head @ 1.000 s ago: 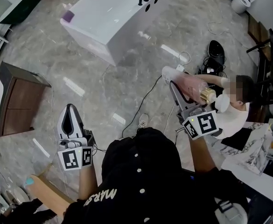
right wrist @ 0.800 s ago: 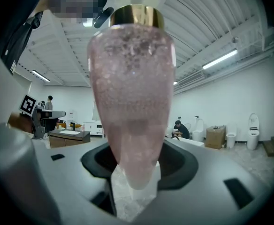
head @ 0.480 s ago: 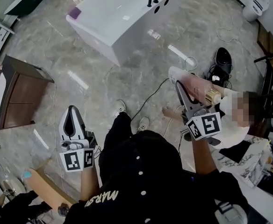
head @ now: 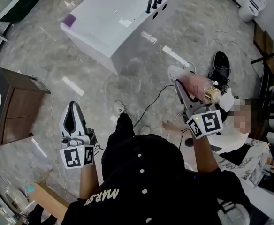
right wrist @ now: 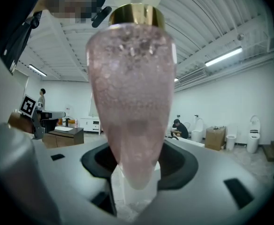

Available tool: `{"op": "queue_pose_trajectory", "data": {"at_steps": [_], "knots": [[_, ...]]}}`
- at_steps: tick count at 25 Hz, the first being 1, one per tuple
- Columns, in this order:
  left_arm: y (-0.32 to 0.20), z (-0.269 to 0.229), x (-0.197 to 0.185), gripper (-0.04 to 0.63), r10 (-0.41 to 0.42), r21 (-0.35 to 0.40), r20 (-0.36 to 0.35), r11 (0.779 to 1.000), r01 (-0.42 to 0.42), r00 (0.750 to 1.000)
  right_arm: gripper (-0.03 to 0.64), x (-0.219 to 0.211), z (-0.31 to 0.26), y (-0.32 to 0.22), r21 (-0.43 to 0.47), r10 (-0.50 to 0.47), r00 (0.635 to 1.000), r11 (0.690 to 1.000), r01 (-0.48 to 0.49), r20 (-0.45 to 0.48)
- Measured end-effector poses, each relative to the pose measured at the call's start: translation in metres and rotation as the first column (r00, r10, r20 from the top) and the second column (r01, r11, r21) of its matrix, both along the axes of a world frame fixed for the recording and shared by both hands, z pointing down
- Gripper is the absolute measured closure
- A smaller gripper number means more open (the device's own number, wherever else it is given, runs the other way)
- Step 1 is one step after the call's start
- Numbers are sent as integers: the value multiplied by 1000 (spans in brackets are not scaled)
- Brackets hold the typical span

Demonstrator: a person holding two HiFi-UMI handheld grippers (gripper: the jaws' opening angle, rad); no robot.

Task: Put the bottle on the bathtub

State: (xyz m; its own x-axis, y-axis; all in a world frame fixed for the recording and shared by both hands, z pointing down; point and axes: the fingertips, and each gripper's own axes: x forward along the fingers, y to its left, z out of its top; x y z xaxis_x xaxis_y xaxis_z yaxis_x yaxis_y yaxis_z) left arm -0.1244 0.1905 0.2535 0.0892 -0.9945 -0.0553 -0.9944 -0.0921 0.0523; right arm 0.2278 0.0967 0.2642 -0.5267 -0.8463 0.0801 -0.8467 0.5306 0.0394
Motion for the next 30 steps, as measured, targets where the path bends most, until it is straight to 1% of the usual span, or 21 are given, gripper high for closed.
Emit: {"op": "queue_pose_trajectory", "data": {"at_steps": [3,10,18,22,26,30], "knots": [[-38,2,-17,584,17,-1,-12,1000,-17,1000,385,-18,-1,-32,-4,15,1000,1000,-15,-4],[-125,-1,-65,584,52,16,-15,999,-52,999,385,-71,-8,-108,6,26,1000,1000,-26,-18],[-173,1,-98,584,90,-4,-14,996,-90,996,385,-113,-6,-153,4,12,999,1000,-12,-43],[-185,9,-104,584,92,-28,-22,995,-93,996,385,-127,3,-169,-11,-21,998,1000,21,-59],[-206,23,-104,584,85,-63,-31,994,-87,996,385,-144,20,-200,-41,-67,995,997,64,-69],[-231,32,-104,584,67,-98,-25,993,-69,997,385,-163,46,-238,-71,-143,986,988,137,-88]]}}
